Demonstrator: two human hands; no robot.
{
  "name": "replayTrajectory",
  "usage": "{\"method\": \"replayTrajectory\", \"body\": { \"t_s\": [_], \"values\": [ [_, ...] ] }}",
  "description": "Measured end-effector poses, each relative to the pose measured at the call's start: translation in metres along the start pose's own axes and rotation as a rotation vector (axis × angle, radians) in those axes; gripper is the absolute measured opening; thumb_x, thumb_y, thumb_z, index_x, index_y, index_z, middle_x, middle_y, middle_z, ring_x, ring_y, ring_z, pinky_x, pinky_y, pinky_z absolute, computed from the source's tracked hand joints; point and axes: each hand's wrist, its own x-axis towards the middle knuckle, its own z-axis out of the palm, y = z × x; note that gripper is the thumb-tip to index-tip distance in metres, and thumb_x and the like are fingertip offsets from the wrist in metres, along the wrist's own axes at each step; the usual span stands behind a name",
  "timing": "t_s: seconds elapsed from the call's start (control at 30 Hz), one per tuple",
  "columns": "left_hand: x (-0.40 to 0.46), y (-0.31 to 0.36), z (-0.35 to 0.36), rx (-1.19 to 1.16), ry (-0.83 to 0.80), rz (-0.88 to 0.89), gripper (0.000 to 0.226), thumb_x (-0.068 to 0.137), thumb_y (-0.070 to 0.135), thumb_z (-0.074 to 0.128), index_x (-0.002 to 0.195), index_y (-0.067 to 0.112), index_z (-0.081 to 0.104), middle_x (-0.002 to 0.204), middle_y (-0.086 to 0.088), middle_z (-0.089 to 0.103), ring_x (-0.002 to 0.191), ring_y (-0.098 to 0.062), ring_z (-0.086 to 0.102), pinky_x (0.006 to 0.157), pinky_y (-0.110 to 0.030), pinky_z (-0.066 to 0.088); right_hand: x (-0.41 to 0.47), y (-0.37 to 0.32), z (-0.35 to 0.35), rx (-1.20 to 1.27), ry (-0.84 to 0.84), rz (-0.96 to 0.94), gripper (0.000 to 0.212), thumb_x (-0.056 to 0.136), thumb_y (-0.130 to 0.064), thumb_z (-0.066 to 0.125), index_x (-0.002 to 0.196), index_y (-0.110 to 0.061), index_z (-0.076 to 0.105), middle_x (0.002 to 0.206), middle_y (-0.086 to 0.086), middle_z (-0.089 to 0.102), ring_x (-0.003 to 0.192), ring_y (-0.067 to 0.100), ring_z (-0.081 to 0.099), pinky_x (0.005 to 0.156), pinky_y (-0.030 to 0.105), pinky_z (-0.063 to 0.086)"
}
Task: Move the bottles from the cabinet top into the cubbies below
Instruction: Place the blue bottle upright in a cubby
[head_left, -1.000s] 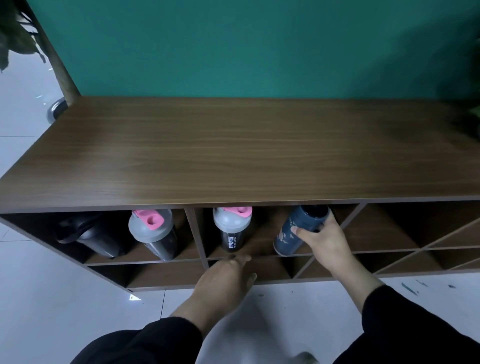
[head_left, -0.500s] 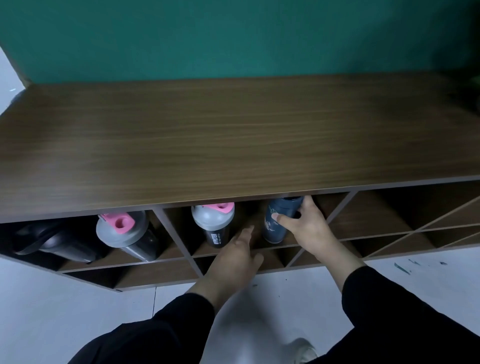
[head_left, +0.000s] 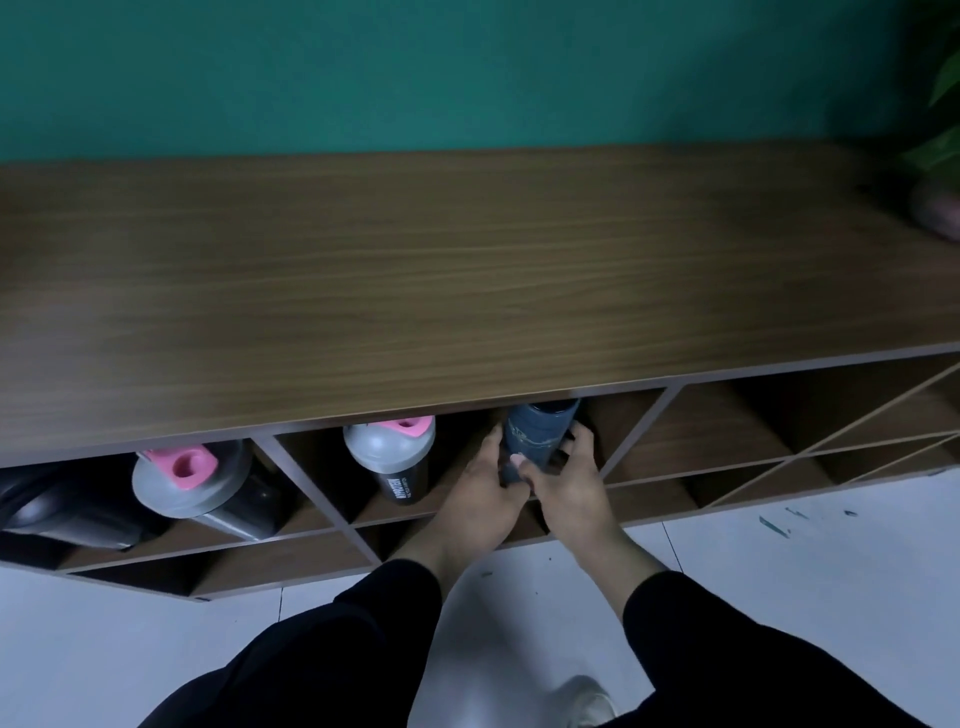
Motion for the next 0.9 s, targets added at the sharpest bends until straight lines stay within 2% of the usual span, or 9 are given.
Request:
{"method": "replayTrajectory", "body": {
  "t_s": [0.17, 0.27, 0.33, 0.47, 0.6, 0.67, 0.73, 0.83, 0.9],
  "values": [
    [0.007, -0.006, -0.002, -0.056, -0.010, -0.023, 0.085, 0.079, 0.036, 0.059, 0.157, 0.037, 0.024, 0.138, 0.018, 0.060, 0.129, -0.004, 0.058, 0.117, -0.042, 0.042, 0.005, 0.002, 0.005, 0.047, 0.014, -0.002, 0.058, 0.086, -0.018, 0.074, 0.135, -0.021, 0.043, 0.114, -0.014, 0.059, 0.104, -0.003, 0.059, 0.088, 0.013, 0.045],
    [0.007, -0.007, -0.002, -0.066, -0.012, -0.019, 0.085, 0.081, 0.020, 0.055, 0.159, 0.026, 0.022, 0.139, 0.015, 0.057, 0.129, -0.004, 0.057, 0.120, -0.039, 0.039, 0.011, 0.001, -0.001, 0.021, -0.067, -0.018, 0.048, 0.090, -0.020, 0.068, 0.134, -0.026, 0.049, 0.116, -0.017, 0.064, 0.104, -0.013, 0.059, 0.098, 0.022, 0.045],
    [0.007, -0.007, -0.002, -0.086, 0.029, -0.021, 0.075, 0.086, 0.009, 0.052, 0.155, 0.019, 0.027, 0.143, 0.006, 0.058, 0.126, -0.005, 0.057, 0.117, -0.029, 0.039, 0.015, 0.000, -0.004, 0.009, -0.106, -0.018, 0.048, 0.090, -0.021, 0.064, 0.135, -0.030, 0.051, 0.119, -0.016, 0.066, 0.109, -0.008, 0.058, 0.099, 0.024, 0.044],
    [0.012, -0.002, -0.008, -0.148, 0.100, -0.033, 0.068, 0.098, -0.007, 0.044, 0.159, 0.011, 0.020, 0.142, 0.002, 0.053, 0.123, -0.005, 0.052, 0.087, 0.001, 0.043, 0.014, 0.001, 0.002, 0.010, -0.026, 0.005, 0.050, 0.090, -0.019, 0.063, 0.138, -0.024, 0.049, 0.127, -0.009, 0.063, 0.117, 0.004, 0.058, 0.101, 0.025, 0.042],
    [0.025, -0.006, -0.010, -0.088, 0.011, -0.019, 0.082, 0.087, 0.008, 0.048, 0.162, 0.022, 0.017, 0.143, 0.018, 0.050, 0.123, 0.002, 0.051, 0.115, -0.025, 0.036, 0.005, 0.004, 0.008, 0.052, 0.074, 0.027, 0.041, 0.094, -0.005, 0.056, 0.134, -0.011, 0.050, 0.116, -0.005, 0.061, 0.105, 0.008, 0.059, 0.078, 0.001, 0.043],
    [0.036, -0.023, -0.005, -0.079, -0.035, 0.014, 0.087, 0.077, 0.010, 0.045, 0.159, 0.031, 0.026, 0.139, 0.016, 0.061, 0.127, 0.000, 0.056, 0.120, -0.036, 0.036, 0.007, 0.007, 0.009, 0.069, 0.053, 0.034, 0.041, 0.096, -0.004, 0.050, 0.137, -0.011, 0.051, 0.123, -0.003, 0.065, 0.114, 0.011, 0.061, 0.091, 0.009, 0.047],
    [0.041, -0.037, 0.001, -0.067, -0.050, 0.024, 0.085, 0.076, 0.010, 0.044, 0.156, 0.034, 0.031, 0.142, 0.013, 0.061, 0.133, -0.003, 0.054, 0.122, -0.039, 0.034, 0.013, 0.008, 0.006, 0.086, 0.023, 0.040, 0.042, 0.098, -0.005, 0.045, 0.137, -0.018, 0.054, 0.126, -0.003, 0.068, 0.116, 0.011, 0.063, 0.105, 0.030, 0.048],
    [0.026, -0.020, 0.005, -0.083, -0.020, 0.023, 0.072, 0.085, 0.000, 0.043, 0.149, 0.032, 0.040, 0.138, 0.029, 0.055, 0.128, 0.011, 0.050, 0.121, -0.026, 0.027, 0.022, 0.005, -0.002, 0.084, 0.006, 0.069, 0.042, 0.098, -0.006, 0.043, 0.131, -0.024, 0.060, 0.120, -0.004, 0.071, 0.109, 0.008, 0.065, 0.104, 0.034, 0.048],
    [0.019, -0.010, 0.005, -0.126, -0.025, -0.016, 0.072, 0.092, -0.012, 0.037, 0.159, 0.014, 0.027, 0.138, 0.027, 0.040, 0.130, 0.011, 0.041, 0.114, -0.014, 0.023, 0.026, 0.002, -0.007, 0.092, 0.005, 0.083, 0.043, 0.097, -0.005, 0.042, 0.130, -0.026, 0.061, 0.118, -0.005, 0.072, 0.109, 0.008, 0.065, 0.104, 0.034, 0.048]
  ]
}}
